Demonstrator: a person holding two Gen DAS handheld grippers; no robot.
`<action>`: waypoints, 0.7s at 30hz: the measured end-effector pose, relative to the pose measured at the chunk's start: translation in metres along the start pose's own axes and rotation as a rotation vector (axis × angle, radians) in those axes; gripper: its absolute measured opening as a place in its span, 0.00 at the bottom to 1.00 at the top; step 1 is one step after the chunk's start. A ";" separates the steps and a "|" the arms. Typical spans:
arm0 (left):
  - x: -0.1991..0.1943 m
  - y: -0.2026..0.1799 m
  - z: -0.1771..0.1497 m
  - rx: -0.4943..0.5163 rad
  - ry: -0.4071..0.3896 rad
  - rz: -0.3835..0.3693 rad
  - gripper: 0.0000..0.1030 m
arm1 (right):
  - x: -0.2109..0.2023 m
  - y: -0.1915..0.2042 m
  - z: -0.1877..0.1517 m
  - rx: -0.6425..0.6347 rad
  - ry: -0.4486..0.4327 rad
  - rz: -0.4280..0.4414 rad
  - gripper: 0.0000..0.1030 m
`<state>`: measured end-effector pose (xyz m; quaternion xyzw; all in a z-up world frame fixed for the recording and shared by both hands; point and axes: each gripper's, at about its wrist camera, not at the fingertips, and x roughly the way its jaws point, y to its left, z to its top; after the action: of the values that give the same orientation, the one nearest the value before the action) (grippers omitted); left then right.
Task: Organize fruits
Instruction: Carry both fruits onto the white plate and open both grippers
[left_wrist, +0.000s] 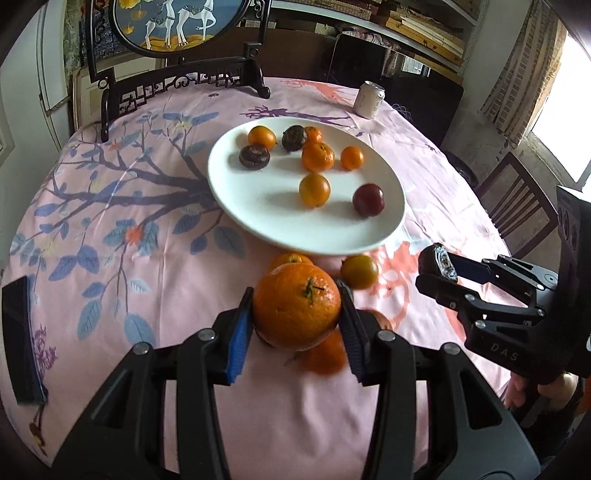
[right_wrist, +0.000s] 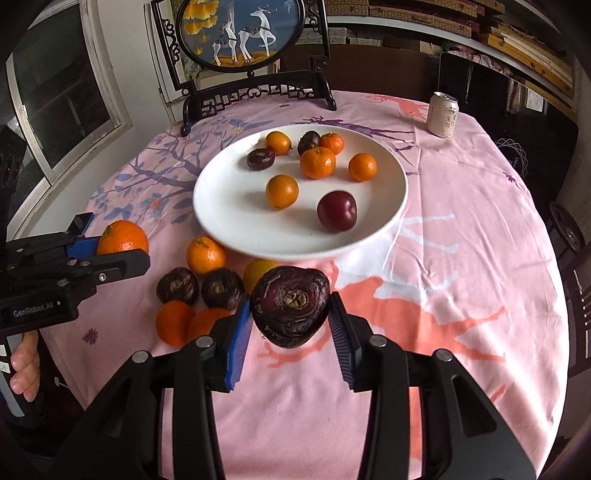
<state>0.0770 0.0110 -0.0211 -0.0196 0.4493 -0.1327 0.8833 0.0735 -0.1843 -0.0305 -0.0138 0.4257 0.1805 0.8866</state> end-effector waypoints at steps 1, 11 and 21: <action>0.006 0.001 0.013 0.005 0.001 0.018 0.43 | 0.003 -0.002 0.011 -0.002 -0.003 0.000 0.41; 0.106 0.017 0.134 -0.069 0.070 0.052 0.43 | 0.076 -0.033 0.100 0.036 0.039 -0.064 0.40; 0.144 0.007 0.156 -0.051 0.099 0.029 0.43 | 0.108 -0.048 0.113 0.041 0.086 -0.082 0.40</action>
<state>0.2833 -0.0318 -0.0427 -0.0293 0.4958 -0.1091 0.8611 0.2364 -0.1754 -0.0468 -0.0208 0.4659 0.1346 0.8743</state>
